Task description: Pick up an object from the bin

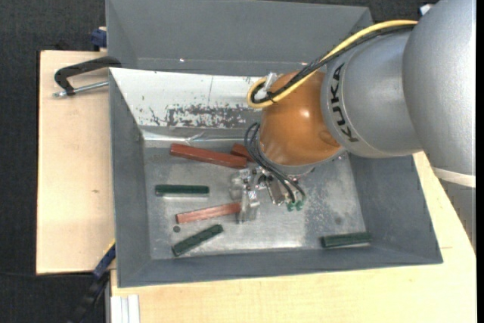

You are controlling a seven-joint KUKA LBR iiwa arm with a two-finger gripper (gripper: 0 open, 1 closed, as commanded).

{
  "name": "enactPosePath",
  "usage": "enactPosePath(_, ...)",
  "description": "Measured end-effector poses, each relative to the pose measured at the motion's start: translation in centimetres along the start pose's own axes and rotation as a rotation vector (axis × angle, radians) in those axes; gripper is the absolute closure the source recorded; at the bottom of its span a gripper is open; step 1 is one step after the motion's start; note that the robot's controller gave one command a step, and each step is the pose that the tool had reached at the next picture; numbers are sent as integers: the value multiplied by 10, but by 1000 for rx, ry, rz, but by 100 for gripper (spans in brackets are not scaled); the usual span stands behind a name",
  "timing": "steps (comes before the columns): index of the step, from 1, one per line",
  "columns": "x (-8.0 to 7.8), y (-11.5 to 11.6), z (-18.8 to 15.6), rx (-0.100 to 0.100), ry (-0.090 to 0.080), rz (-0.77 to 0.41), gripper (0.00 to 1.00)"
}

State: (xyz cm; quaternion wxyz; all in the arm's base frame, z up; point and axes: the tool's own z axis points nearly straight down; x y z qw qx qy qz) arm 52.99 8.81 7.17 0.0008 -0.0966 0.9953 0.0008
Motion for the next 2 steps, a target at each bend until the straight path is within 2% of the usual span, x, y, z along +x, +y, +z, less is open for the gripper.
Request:
enactPosePath(1,0,0,0,0,0,0,100)
enactPosePath(2,13,3,-154,1,-6,-17,100)
